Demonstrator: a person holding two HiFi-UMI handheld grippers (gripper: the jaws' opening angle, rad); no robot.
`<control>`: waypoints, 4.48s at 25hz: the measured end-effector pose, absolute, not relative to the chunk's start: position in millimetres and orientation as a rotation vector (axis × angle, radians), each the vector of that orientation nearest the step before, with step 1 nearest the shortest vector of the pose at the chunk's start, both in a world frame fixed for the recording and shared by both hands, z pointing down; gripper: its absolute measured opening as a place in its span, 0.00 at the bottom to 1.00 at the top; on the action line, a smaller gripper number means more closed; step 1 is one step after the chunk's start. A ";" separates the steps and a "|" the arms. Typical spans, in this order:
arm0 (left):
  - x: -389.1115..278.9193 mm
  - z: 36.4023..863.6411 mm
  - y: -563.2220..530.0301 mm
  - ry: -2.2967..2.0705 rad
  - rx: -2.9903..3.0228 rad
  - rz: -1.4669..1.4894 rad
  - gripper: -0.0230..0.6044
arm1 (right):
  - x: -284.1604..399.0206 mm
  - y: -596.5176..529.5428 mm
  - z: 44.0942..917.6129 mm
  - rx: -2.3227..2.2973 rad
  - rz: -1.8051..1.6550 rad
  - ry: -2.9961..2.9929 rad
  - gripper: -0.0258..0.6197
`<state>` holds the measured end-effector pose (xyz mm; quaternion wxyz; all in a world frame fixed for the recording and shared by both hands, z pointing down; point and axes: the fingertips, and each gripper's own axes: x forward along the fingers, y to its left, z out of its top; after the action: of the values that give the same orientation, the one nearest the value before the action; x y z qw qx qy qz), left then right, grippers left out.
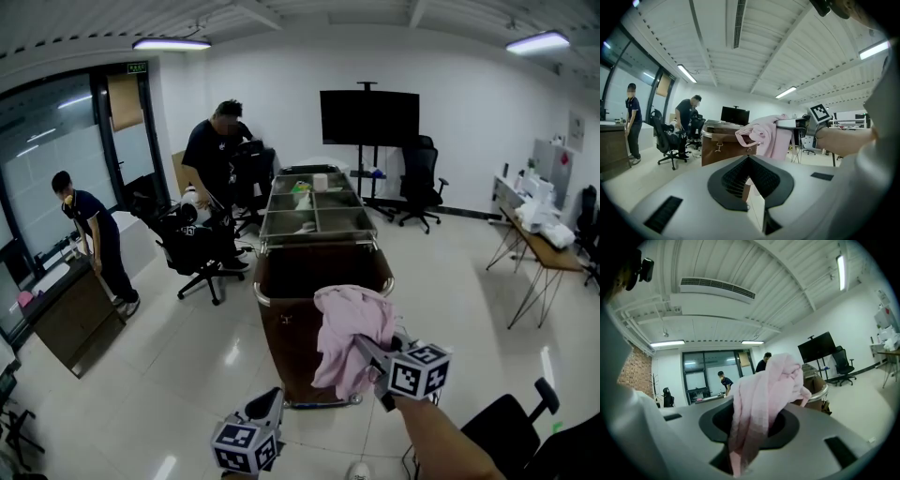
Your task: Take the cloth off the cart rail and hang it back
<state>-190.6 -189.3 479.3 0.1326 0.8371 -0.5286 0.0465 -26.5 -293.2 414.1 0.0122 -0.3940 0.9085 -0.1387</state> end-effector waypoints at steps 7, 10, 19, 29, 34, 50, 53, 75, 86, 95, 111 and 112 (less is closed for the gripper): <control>-166.1 472.7 -173.8 -1.514 2.465 0.135 0.04 | -5.6 -234.7 402.3 -1.170 -0.388 2.830 0.23; -155.7 468.9 -169.9 -1.523 2.467 0.129 0.04 | 6.6 -208.4 396.3 -1.139 -0.367 2.831 0.23; -111.7 448.6 -149.1 -1.572 2.472 0.089 0.04 | 61.5 -138.8 343.3 -1.004 -0.249 2.817 0.23; -65.0 424.1 -113.9 -1.654 2.471 0.052 0.04 | 125.6 -82.0 281.0 -0.868 -0.090 2.782 0.23; -41.5 417.7 -101.6 -1.672 2.479 0.035 0.04 | 159.4 -60.8 273.7 -0.844 -0.101 2.758 0.23; 19.1 423.5 -70.6 -1.643 2.525 0.067 0.04 | 255.7 -6.3 244.5 -0.842 -0.072 2.621 0.23; 17.6 420.8 -69.8 -1.649 2.524 0.057 0.04 | 283.1 4.7 227.4 -0.876 -0.032 2.559 0.23; 34.8 415.2 -60.4 -1.615 2.557 0.075 0.04 | 202.2 -56.8 328.6 -0.866 -0.251 2.808 0.23; 12.2 416.2 -59.9 -1.682 2.503 0.089 0.04 | 178.1 -58.5 333.6 -0.776 -0.281 2.824 0.23; -5.3 411.4 -57.5 -1.748 2.459 0.049 0.04 | 158.2 -75.5 353.3 -0.776 -0.290 2.890 0.23; -32.9 408.4 -76.4 -1.815 2.437 0.084 0.04 | 143.1 -102.0 348.7 -0.752 -0.338 2.884 0.23; -36.0 408.6 -79.5 -1.815 2.436 0.086 0.04 | 140.1 -103.9 348.2 -0.749 -0.343 2.883 0.23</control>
<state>-36.0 -79.5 408.6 0.0512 0.8005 -0.5964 0.0282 140.1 -103.9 348.2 0.0716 -0.2493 0.9590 -0.1140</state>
